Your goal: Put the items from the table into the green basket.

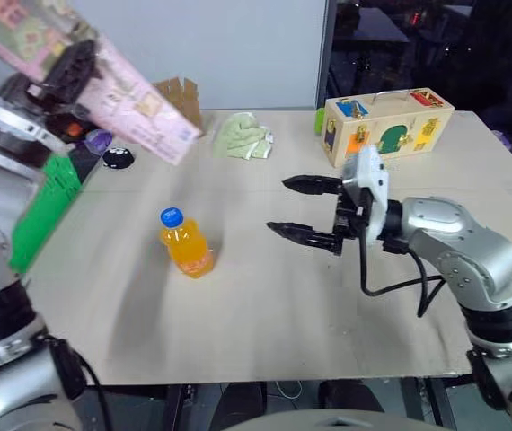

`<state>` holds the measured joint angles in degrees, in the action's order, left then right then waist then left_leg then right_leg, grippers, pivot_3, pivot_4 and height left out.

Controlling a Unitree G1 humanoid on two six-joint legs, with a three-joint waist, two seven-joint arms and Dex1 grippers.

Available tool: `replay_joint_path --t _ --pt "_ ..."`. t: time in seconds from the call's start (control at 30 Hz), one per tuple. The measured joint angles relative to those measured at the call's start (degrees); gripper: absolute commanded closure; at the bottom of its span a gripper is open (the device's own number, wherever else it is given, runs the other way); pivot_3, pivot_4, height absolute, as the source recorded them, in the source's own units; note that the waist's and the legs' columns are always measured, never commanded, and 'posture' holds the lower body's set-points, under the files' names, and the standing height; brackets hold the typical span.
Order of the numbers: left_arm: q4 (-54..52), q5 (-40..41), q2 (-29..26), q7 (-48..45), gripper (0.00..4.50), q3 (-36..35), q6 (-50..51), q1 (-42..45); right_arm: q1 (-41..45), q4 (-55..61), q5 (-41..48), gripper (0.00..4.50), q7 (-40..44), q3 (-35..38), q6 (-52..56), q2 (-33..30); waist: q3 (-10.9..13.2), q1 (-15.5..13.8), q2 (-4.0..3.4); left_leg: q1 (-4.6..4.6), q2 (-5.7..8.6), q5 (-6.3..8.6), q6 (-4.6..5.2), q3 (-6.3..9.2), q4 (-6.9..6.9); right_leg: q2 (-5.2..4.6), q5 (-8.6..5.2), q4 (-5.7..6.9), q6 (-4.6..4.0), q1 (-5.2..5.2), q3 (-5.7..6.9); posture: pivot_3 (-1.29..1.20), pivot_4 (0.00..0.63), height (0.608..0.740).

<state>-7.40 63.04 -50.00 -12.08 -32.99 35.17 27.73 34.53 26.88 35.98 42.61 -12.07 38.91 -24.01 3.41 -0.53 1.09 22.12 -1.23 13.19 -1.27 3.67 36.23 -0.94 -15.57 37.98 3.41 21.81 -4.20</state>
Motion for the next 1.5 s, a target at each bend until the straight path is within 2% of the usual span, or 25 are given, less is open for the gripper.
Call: replay_joint_path --t 0.17,0.43,0.6,0.67,0.7,0.73,0.77,0.83,0.87,0.97,1.1,1.13,1.17,1.2,1.23,1.33,1.4,1.5 --pt "5.27 -9.70 -3.29 -5.31 3.17 -3.50 -3.66 -4.37 5.05 -5.97 -3.49 0.57 0.67 -2.86 -3.05 5.61 0.01 -2.34 0.10 0.06 0.00 0.01 -0.02 0.03 -0.01 -0.05 0.00 -0.06 0.00 0.01 0.09 0.26 0.000 0.740" --pt "9.24 -18.26 -4.95 -10.61 3.17 -10.26 -6.18 -11.62 10.29 -12.47 -8.74 0.57 0.33 -6.01 -5.52 11.29 -0.03 -4.83 0.18 0.05 -0.01 -0.02 -0.09 0.05 -0.02 -0.05 0.00 -0.04 -0.01 0.02 0.13 0.32 0.000 0.740" --pt "14.93 -23.83 -7.35 -15.42 3.17 -11.84 -9.67 -13.71 15.00 -16.96 -12.11 0.57 -4.23 -6.12 -4.90 16.79 -0.08 -5.92 0.26 0.06 -0.04 -0.13 -0.27 0.10 -0.17 -0.04 -0.01 0.00 -0.03 0.22 0.21 0.33 0.000 0.740" --pt "23.02 -27.21 -10.76 -17.82 3.17 -9.75 -13.40 -9.65 17.05 -18.10 -12.71 0.57 -6.14 -6.02 -3.42 19.17 -0.17 -6.54 0.42 0.18 -0.07 -0.20 -0.39 0.18 -0.28 0.03 -0.01 0.07 -0.08 0.42 0.28 0.31 0.000 0.740" --pt "32.77 -30.69 -14.80 -19.10 3.17 -7.02 -17.11 -3.76 18.92 -19.16 -12.89 0.57 -7.34 -5.97 -2.36 21.07 -0.22 -6.70 0.60 0.29 -0.11 -0.25 -0.47 0.40 -0.29 0.12 -0.01 0.06 -0.14 0.47 0.49 0.31 0.000 0.740" --pt "37.84 -32.69 -16.87 -19.79 3.17 -5.87 -19.64 -0.40 19.90 -19.19 -12.91 0.57 -7.99 -5.89 -1.80 22.25 -0.24 -6.66 0.62 0.39 -0.11 -0.27 -0.50 0.47 -0.33 0.13 0.00 -0.05 -0.15 0.54 0.57 0.31 0.000 0.740" --pt "39.79 -33.48 -17.67 -20.15 3.17 -5.16 -20.82 0.86 20.34 -19.35 -12.90 0.57 -8.18 -5.97 -1.57 22.73 -0.24 -6.74 0.62 0.47 -0.05 -0.27 -0.51 0.46 -0.33 0.05 0.01 -0.02 -0.16 0.57 0.56 0.29 0.000 0.740" --pt "48.18 -36.56 -19.32 -21.92 3.17 -1.16 -24.48 8.57 21.77 -21.08 -12.96 0.57 -9.07 -5.69 -0.92 24.03 -0.29 -7.26 0.70 0.60 0.00 -0.31 -0.57 0.54 -0.28 0.03 0.02 -0.01 -0.17 0.61 0.67 0.27 0.000 0.740" --pt "55.68 -39.95 -20.32 -23.29 3.17 2.63 -27.79 15.29 23.15 -22.83 -13.04 0.57 -9.84 -5.21 -0.47 25.29 -0.36 -7.39 0.81 0.71 0.00 -0.36 -0.64 0.61 -0.28 0.03 0.03 0.06 -0.18 0.67 0.73 0.27 0.000 0.740" --pt "67.82 -46.42 -20.63 -24.43 3.17 9.15 -33.17 24.39 25.08 -24.16 -13.09 0.57 -10.50 -4.85 -0.58 26.87 -0.38 -7.43 0.85 0.74 -0.01 -0.38 -0.67 0.68 -0.31 0.05 0.03 0.09 -0.17 0.71 0.82 0.24 0.000 0.740" --pt "77.80 -52.46 -20.43 -22.72 3.17 13.45 -37.24 28.29 25.52 -25.22 -13.09 0.57 -10.54 -4.68 -1.01 27.57 -0.39 -6.58 0.87 0.74 -0.04 -0.39 -0.67 0.71 -0.31 0.06 0.03 0.17 -0.18 0.75 0.84 0.24 0.000 0.740" --pt "80.92 -54.37 -20.26 -21.09 2.60 14.02 -38.91 28.13 25.52 -25.42 -13.18 0.55 -10.53 -4.66 -1.36 27.58 -0.40 -6.29 0.87 0.75 -0.05 -0.39 -0.67 0.69 -0.31 0.06 0.04 0.21 -0.18 0.75 0.83 0.22 0.000 0.740" --pt "82.45 -55.50 -20.13 -19.93 2.27 14.56 -39.88 27.41 25.52 -25.45 -13.19 0.55 -10.51 -4.49 -1.62 27.57 -0.40 -6.06 0.89 0.77 -0.05 -0.39 -0.67 0.69 -0.31 0.06 0.04 0.27 -0.18 0.79 0.83 0.22 0.000 0.740" --pt "83.14 -56.18 -20.12 -19.21 1.76 14.76 -40.23 26.87 25.52 -25.45 -13.20 0.55 -10.49 -4.26 -1.69 27.57 -0.40 -5.65 0.91 0.77 -0.06 -0.39 -0.67 0.71 -0.31 0.05 0.04 0.38 -0.19 0.83 0.83 0.21 0.000 0.740" --pt "83.32 -56.41 -20.12 -18.81 1.71 14.91 -40.43 26.62 25.52 -25.45 -13.20 0.55 -10.49 -4.21 -1.71 27.56 -0.40 -5.65 0.91 0.77 -0.06 -0.39 -0.67 0.71 -0.31 0.05 0.04 0.38 -0.19 0.83 0.83 0.19 0.000 0.740" --pt "85.02 -57.37 -20.13 -13.09 0.50 14.24 -42.15 23.39 25.28 -24.77 -13.20 0.55 -10.25 -3.82 -1.76 26.78 -0.41 -4.73 0.95 0.77 -0.07 -0.39 -0.67 0.72 -0.32 0.04 0.03 0.60 -0.22 0.95 0.85 0.20 0.000 0.740" --pt "85.22 -56.52 -20.16 -13.17 0.50 12.40 -42.89 23.27 24.87 -24.12 -13.21 0.55 -10.20 -3.47 -1.76 26.08 -0.43 -4.56 1.04 0.77 -0.08 -0.39 -0.68 0.76 -0.30 0.05 0.02 0.65 -0.24 0.94 0.92 0.20 0.000 0.740" --pt "83.13 -52.26 -20.19 -19.41 0.50 8.04 -43.39 24.43 23.95 -23.25 -13.30 0.55 -10.38 -3.12 -1.73 24.70 -0.43 -4.57 1.05 0.76 -0.07 -0.44 -0.76 0.77 -0.27 0.03 0.01 0.73 -0.25 0.93 0.94 0.22 0.000 0.740"
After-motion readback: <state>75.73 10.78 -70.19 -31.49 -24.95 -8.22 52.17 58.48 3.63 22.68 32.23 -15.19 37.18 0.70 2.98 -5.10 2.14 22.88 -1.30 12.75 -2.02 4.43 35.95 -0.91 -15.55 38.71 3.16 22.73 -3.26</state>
